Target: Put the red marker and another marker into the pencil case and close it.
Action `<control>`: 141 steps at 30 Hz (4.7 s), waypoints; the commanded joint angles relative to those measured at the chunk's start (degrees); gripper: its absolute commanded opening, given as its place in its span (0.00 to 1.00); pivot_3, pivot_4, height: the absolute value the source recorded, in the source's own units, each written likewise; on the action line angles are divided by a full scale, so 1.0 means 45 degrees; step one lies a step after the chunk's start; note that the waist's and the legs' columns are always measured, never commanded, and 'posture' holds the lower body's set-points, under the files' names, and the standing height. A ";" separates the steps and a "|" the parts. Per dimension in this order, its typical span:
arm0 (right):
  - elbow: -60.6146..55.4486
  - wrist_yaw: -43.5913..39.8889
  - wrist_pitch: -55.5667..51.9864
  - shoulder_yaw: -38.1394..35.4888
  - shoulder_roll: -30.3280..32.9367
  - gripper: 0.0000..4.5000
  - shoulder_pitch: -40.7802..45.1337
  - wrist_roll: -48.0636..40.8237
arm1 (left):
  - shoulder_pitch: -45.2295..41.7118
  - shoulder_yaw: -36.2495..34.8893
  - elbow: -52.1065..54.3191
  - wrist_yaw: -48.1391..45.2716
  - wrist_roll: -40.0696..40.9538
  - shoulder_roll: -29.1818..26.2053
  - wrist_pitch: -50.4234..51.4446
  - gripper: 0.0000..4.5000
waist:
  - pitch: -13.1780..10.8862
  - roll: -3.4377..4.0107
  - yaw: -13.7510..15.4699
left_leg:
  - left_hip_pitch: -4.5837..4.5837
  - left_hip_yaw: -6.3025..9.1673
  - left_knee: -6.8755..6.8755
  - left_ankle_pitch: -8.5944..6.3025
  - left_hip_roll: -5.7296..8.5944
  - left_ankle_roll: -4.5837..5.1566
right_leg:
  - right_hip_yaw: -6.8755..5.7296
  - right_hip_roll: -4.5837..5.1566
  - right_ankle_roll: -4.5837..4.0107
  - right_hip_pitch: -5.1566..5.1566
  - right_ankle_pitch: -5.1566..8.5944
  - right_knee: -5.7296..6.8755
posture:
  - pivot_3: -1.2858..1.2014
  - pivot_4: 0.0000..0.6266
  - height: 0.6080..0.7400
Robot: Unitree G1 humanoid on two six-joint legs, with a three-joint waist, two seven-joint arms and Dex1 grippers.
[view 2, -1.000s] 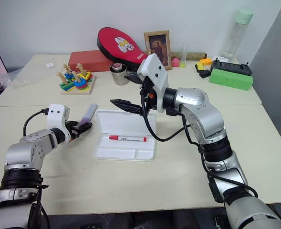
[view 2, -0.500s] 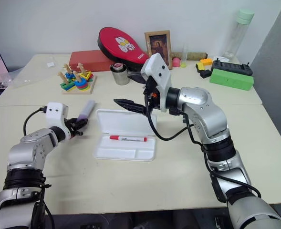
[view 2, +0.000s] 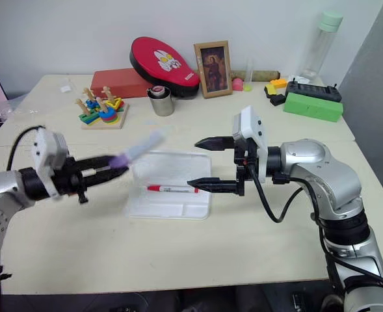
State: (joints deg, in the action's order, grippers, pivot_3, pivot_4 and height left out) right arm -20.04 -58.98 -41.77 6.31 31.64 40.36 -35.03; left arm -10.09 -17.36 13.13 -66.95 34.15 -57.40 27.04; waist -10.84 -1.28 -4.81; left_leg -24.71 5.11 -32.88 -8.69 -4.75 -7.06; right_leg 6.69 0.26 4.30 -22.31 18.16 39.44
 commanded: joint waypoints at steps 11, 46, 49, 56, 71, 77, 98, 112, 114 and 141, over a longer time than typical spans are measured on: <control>-0.0575 0.0265 0.0460 0.0488 0.0178 1.00 -0.0375 0.0382 | -0.3165 0.4267 -0.4099 -0.4443 -0.3405 -0.0365 -0.4604 0.27 | -0.0004 0.0008 0.0052 | -0.0013 -0.0015 0.0004 -0.0001 0.0004 0.0002 | 0.0008 0.0001 0.0008 -0.0008 0.0007 -0.0019 | 0.52 0.24 1.00; 0.0398 0.3357 -0.0076 0.0230 -0.0097 1.00 -0.1069 0.1759 | -0.4822 0.4119 -0.3271 -0.3558 -0.1949 0.2007 -0.1742 0.87 | -0.0001 0.0003 0.0069 | -0.0015 -0.0003 -0.0020 0.0000 0.0002 0.0004 | 0.0004 -0.0003 -0.0015 -0.0003 -0.0004 0.0030 | 0.52 0.24 1.00; 0.1730 0.5374 -0.0859 0.0031 -0.0572 1.00 -0.0964 0.2794 | -0.4621 0.3066 -0.1497 -0.1286 -0.0549 0.3173 -0.0096 0.99 | 0.0000 0.0000 0.0110 | -0.0015 0.0005 -0.0038 0.0000 0.0005 0.0003 | 0.0000 -0.0001 -0.0012 0.0006 -0.0004 0.0039 | 0.52 0.24 1.00; 0.4314 1.0004 -0.1554 -0.0787 -0.2652 1.00 -0.1170 0.4890 | -0.3508 0.1987 0.0162 0.3314 -0.0482 0.5973 0.0098 1.00 | 0.0007 0.0004 0.0012 | 0.0014 0.0009 -0.0050 0.0002 0.0011 0.0003 | 0.0011 -0.0005 -0.0014 0.0007 -0.0005 0.0108 | 0.52 0.24 1.00; 0.7132 1.1812 -0.0036 -0.1200 -0.4361 0.54 -0.0501 0.6340 | -0.3251 0.3126 -0.0037 0.5417 -0.1878 0.7816 -0.1784 1.00 | 0.0010 0.0003 0.0023 | 0.0022 0.0006 -0.0053 0.0003 0.0024 0.0001 | 0.0014 0.0002 -0.0011 0.0020 -0.0010 0.0110 | 0.52 0.24 1.00; 0.6531 1.0531 0.0620 -0.0992 -0.3807 0.23 -0.0645 0.6168 | -0.3883 0.3263 -0.0570 0.5486 -0.1739 0.8234 -0.2081 1.00 | 0.0010 0.0003 0.0053 | 0.0020 0.0007 -0.0052 0.0003 0.0028 0.0001 | 0.0013 0.0004 -0.0011 0.0020 -0.0010 0.0106 | 0.52 0.24 1.00; 0.3107 -0.1956 0.2510 0.4732 0.0284 0.07 0.1103 0.5379 | 0.1880 0.0221 0.2748 0.2823 0.0680 0.3775 -0.0525 1.00 | 0.0004 0.0008 0.0022 | 0.0035 -0.0012 -0.0033 0.0002 0.0013 0.0002 | 0.0026 0.0003 0.0047 0.0021 0.0025 0.0047 | 0.52 0.24 1.00; 0.4304 -0.1497 0.2059 0.5569 -0.1080 0.07 0.1624 0.7004 | 0.3239 -0.0744 0.3242 0.2907 0.1131 0.3478 -0.0427 1.00 | 0.0008 0.0001 0.0104 | 0.0012 -0.0012 -0.0020 0.0001 0.0012 0.0001 | 0.0019 0.0006 -0.0003 0.0008 -0.0006 0.0012 | 0.52 0.24 1.00; 0.4075 -0.1535 0.1874 0.5598 -0.1128 0.07 0.1544 0.6992 | 0.3229 -0.0713 0.3223 0.2932 0.1071 0.3443 -0.0427 1.00 | 0.0008 0.0001 0.0101 | 0.0012 -0.0012 -0.0020 0.0001 0.0011 0.0001 | 0.0019 0.0006 -0.0003 0.0008 -0.0006 0.0013 | 0.52 0.24 1.00; 0.3422 -0.1473 0.1514 0.5447 -0.1604 0.83 0.1334 0.6903 | 0.2539 -0.0539 0.3379 0.3551 0.1275 0.3460 0.0233 1.00 | 0.0008 0.0001 0.0043 | 0.0012 -0.0011 -0.0020 0.0001 0.0011 0.0001 | 0.0018 0.0005 -0.0003 0.0009 -0.0006 0.0014 | 0.52 0.24 1.00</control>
State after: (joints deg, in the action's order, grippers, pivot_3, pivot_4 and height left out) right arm -2.08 -64.56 -35.17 33.75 24.45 44.85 -1.83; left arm 1.89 -18.21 26.47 -51.78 38.26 -41.45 28.14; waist -10.80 -1.28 -4.62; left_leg -24.66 5.06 -32.97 -8.69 -4.70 -7.05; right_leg 6.78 0.29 4.29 -22.27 18.13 39.50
